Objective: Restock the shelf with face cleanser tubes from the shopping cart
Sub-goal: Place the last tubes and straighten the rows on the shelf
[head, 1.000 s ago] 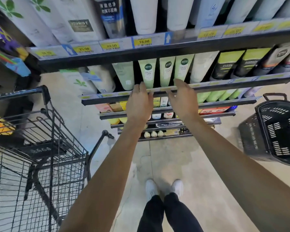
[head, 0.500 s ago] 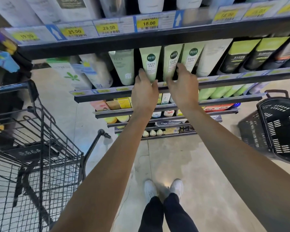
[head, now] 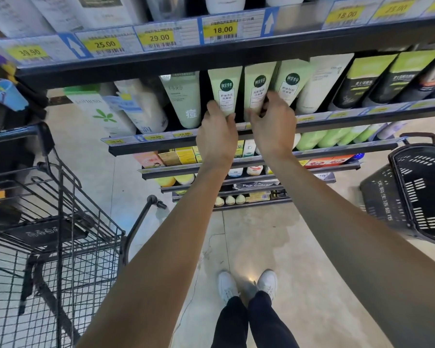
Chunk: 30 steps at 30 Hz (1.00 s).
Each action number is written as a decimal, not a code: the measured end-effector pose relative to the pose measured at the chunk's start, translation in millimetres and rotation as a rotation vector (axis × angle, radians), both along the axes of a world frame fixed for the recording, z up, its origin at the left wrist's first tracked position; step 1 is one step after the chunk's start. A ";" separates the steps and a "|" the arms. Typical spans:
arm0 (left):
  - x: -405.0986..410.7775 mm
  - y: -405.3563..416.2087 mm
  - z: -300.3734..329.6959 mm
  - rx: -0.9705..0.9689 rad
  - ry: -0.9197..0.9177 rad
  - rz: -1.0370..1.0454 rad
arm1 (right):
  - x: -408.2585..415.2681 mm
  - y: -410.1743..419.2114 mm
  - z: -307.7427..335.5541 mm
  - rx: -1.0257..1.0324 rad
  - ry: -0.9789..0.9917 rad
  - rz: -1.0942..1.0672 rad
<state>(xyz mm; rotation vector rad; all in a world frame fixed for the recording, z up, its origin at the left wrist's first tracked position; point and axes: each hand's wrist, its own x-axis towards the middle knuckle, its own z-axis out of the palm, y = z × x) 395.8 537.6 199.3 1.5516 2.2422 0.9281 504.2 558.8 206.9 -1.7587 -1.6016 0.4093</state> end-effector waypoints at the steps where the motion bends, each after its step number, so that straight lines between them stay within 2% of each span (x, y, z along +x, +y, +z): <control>1: -0.4 -0.6 0.4 0.000 0.005 -0.003 | -0.4 -0.1 -0.3 -0.002 -0.006 -0.002; 19: -2.7 -4.7 2.0 -0.027 0.028 -0.010 | 3.8 -2.9 3.6 -0.069 -0.040 0.034; 26: -2.6 -17.1 4.0 -0.002 -0.007 -0.052 | 16.9 -19.3 3.1 0.018 -0.013 0.034; 30: -7.2 -35.6 6.7 0.053 0.006 -0.053 | 33.5 -29.4 7.7 0.060 0.082 -0.041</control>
